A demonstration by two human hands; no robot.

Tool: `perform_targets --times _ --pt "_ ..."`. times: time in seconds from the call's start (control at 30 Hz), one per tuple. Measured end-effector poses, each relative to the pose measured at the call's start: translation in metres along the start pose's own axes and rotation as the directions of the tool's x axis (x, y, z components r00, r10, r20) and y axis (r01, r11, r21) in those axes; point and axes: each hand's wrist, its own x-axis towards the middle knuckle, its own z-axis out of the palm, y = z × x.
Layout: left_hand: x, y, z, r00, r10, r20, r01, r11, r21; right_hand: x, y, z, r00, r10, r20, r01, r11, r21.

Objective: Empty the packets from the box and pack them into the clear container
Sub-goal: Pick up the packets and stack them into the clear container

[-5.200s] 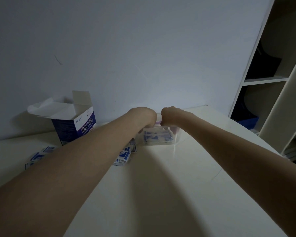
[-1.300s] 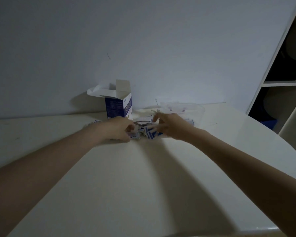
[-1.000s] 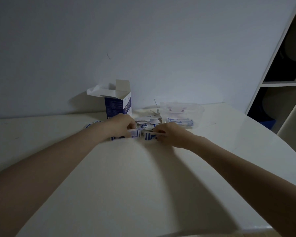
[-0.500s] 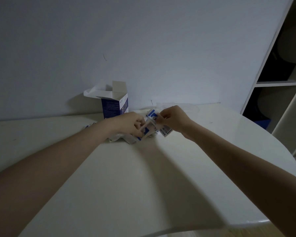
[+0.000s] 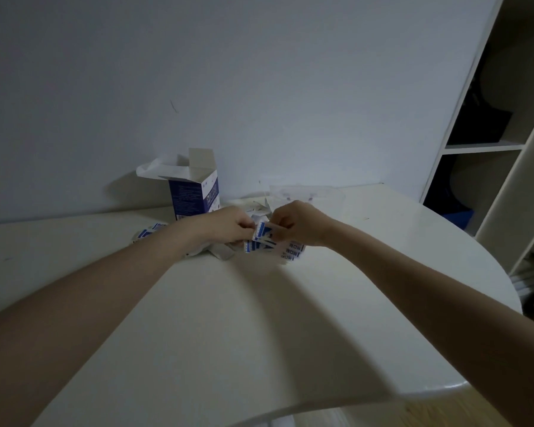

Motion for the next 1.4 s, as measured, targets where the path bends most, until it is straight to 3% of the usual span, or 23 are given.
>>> perform_targets --times 0.1,0.37,0.43,0.6,0.7,0.77,0.87,1.0,1.1,1.3,1.4 --pt "-0.005 -0.005 0.000 1.000 -0.011 -0.020 0.009 0.992 -0.125 0.000 0.006 0.000 0.997 0.071 -0.024 -0.069 0.992 0.104" --pt "-0.004 -0.006 0.002 0.990 -0.024 -0.139 0.009 0.995 -0.103 -0.001 0.009 -0.001 0.993 0.114 0.040 -0.120 0.963 0.241" --pt "-0.003 -0.003 0.003 0.989 -0.013 -0.148 -0.009 0.990 -0.144 -0.002 0.008 -0.001 0.995 0.095 0.030 -0.099 0.981 0.168" --pt "0.002 -0.001 0.006 0.995 -0.020 -0.093 0.002 0.982 -0.187 -0.002 0.003 -0.005 0.985 -0.041 -0.169 0.019 0.991 -0.134" --pt "0.002 -0.001 0.014 0.999 0.010 -0.034 -0.009 1.000 0.025 -0.006 0.005 0.004 0.996 -0.084 -0.039 0.073 0.969 -0.235" --pt "0.002 0.000 0.020 1.000 0.027 -0.016 -0.024 0.987 0.160 -0.009 0.009 0.009 0.995 -0.060 0.078 0.077 0.966 -0.245" --pt "0.002 0.002 0.023 0.998 0.049 -0.048 -0.037 0.973 0.229 -0.012 0.017 0.004 0.991 -0.029 0.132 0.061 0.967 -0.248" --pt "0.004 0.005 0.023 0.991 0.068 -0.116 -0.053 0.990 0.132 -0.015 0.023 -0.005 0.983 0.006 0.185 0.041 0.967 -0.251" --pt "0.004 0.007 0.025 0.978 0.098 -0.184 -0.069 0.985 0.157 -0.015 0.027 -0.006 0.986 0.027 0.164 0.018 0.964 -0.265" --pt "0.000 0.003 0.030 0.985 0.074 -0.159 -0.028 0.961 0.275 -0.015 0.027 0.002 0.992 0.003 0.128 0.038 0.949 -0.313" --pt "0.004 0.004 0.022 0.977 0.059 -0.206 -0.029 0.989 0.146 -0.015 0.028 -0.006 0.996 -0.041 0.084 0.059 0.971 -0.233"
